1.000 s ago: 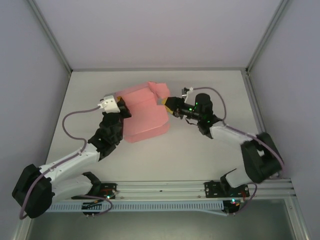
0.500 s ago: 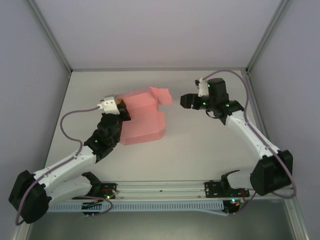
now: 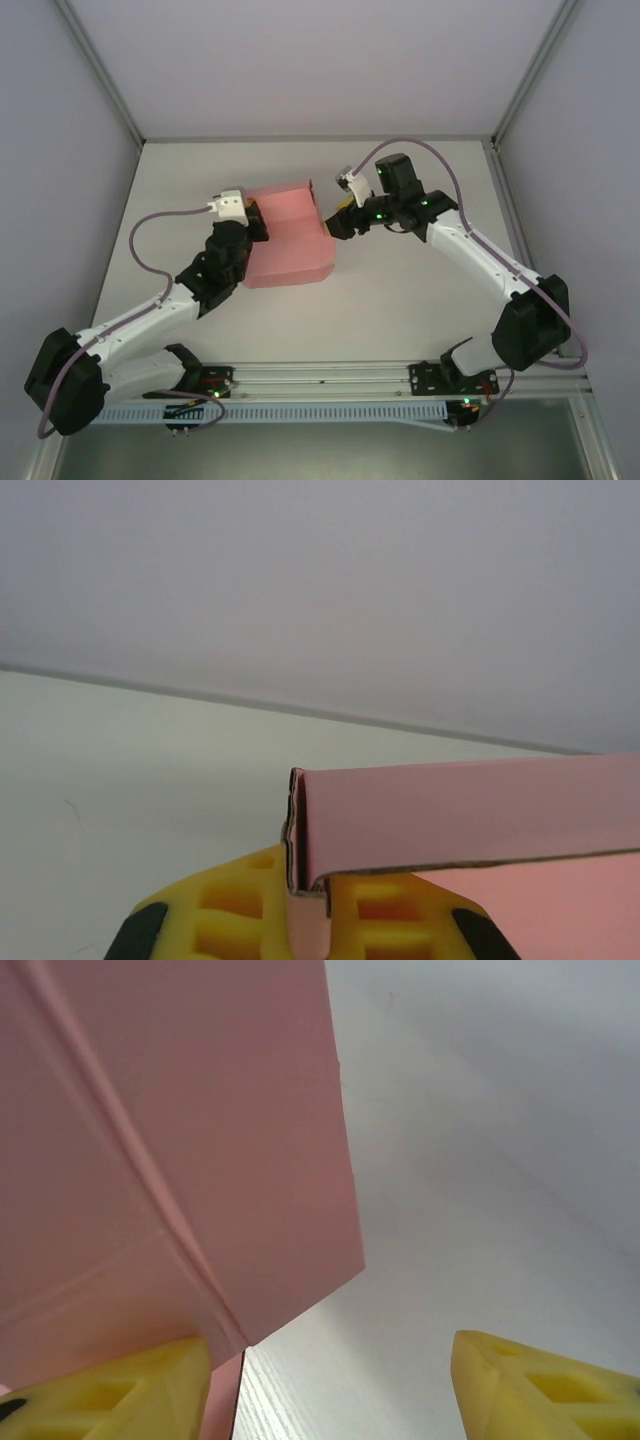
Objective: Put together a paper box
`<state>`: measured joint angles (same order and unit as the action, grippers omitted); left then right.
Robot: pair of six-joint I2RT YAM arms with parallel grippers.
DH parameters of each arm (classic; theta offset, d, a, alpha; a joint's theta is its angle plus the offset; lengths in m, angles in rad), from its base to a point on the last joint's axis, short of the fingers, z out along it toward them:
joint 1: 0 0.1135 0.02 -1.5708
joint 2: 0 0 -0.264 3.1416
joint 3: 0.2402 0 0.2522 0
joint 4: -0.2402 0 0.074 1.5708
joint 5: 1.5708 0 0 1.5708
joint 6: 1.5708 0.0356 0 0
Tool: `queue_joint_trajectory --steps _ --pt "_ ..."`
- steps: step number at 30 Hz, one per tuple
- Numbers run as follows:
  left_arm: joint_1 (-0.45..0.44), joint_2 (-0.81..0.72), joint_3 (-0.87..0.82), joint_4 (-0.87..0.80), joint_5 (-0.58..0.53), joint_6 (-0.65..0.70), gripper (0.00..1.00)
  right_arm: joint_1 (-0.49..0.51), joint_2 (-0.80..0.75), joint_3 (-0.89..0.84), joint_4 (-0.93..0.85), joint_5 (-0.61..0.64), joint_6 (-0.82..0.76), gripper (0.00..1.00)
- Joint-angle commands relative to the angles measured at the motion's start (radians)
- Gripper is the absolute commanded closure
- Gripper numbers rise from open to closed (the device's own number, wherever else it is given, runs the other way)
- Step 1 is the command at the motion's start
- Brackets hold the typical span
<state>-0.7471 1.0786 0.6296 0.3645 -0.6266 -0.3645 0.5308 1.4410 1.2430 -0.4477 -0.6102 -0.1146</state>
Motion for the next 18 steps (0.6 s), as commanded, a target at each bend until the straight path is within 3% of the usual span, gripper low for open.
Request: queue_joint_trajectory --steps 1,9,18 --pt "-0.002 0.018 0.033 -0.016 0.002 -0.002 1.00 0.005 0.010 0.039 -0.005 -0.032 -0.045 0.35" --pt "-0.003 0.038 0.048 -0.030 0.071 0.016 1.00 0.032 0.058 0.076 0.022 -0.075 -0.062 0.35" --pt "-0.003 0.070 0.065 -0.064 0.058 0.009 1.00 0.058 0.090 0.097 0.024 -0.149 -0.074 0.30"
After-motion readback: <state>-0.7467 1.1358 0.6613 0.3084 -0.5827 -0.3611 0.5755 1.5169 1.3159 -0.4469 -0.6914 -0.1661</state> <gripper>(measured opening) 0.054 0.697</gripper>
